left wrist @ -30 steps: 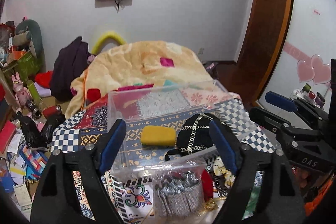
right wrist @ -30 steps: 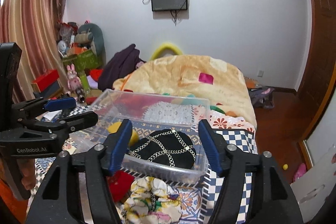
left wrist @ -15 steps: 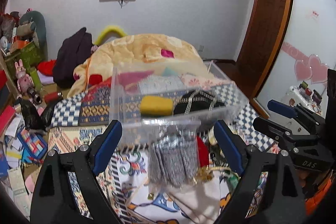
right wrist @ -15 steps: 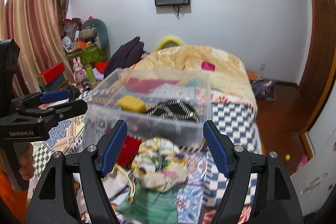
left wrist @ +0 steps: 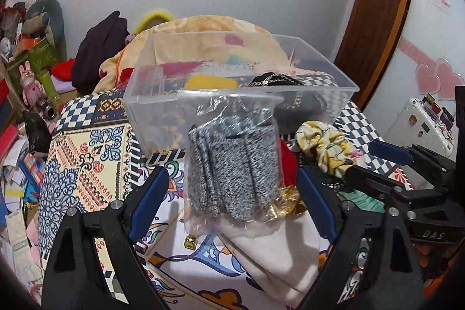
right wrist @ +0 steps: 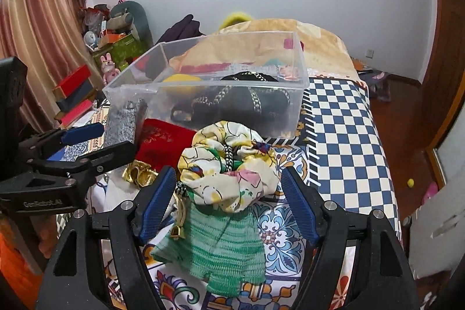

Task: Organize soft objects
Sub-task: 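Grasp the bagged grey knit item with the left tool while the right tool grasps the floral scrunchie, then drop the bagged item into the box with the left tool while the right tool drops the scrunchie in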

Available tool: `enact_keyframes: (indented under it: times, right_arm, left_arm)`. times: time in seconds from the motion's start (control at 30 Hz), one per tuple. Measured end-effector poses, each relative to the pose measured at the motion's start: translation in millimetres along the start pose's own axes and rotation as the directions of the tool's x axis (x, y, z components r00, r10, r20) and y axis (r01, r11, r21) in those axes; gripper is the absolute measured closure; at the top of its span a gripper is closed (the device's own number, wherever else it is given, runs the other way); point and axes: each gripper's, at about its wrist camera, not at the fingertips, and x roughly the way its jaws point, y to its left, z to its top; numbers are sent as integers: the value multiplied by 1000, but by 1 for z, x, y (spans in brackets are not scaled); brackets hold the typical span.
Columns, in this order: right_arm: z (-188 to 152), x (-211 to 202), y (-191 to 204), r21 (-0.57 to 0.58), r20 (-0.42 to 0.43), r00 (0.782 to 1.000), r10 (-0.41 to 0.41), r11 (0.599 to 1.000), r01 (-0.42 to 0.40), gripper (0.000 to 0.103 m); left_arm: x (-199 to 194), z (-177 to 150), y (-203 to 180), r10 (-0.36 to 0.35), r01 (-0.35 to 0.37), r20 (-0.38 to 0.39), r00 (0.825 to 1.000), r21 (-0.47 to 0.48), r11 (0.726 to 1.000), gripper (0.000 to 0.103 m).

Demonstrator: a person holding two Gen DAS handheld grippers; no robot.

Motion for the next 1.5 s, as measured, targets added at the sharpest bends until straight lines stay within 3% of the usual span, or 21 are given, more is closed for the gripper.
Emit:
enact_keyframes:
  times: [0.07, 0.2, 0.33, 0.5, 0.7, 1.03, 1.5]
  right_arm:
    - [-1, 1, 0, 5, 0, 1000, 9, 1000, -9, 37]
    - [-4, 5, -1, 11, -12, 999, 34, 999, -34, 58]
    - [-8, 5, 2, -2, -13, 1000, 26, 1000, -26, 71]
    - [-7, 2, 3, -12, 0, 1000, 10, 1000, -10, 87]
    - [-3, -8, 1, -13, 36, 999, -2, 1000, 2, 90]
    - [8, -37, 1, -2, 134, 991, 3, 1000, -3, 92]
    - [44, -70, 13, -43, 297, 955, 21, 999, -9, 92]
  left_arm:
    - [1, -2, 0, -2, 2, 2, 1000, -4, 1000, 16]
    - [2, -4, -1, -38, 38, -8, 999, 2, 999, 33]
    - [1, -6, -5, -35, 35, 1, 999, 21, 999, 44]
    - [-5, -9, -8, -19, 19, 15, 1000, 25, 1000, 64]
    - [-20, -8, -5, -22, 21, 45, 999, 26, 999, 73]
    - [-49, 2, 2, -26, 25, 122, 992, 9, 1000, 74]
    - [-77, 44, 11, 9, -11, 264, 964, 6, 1000, 74]
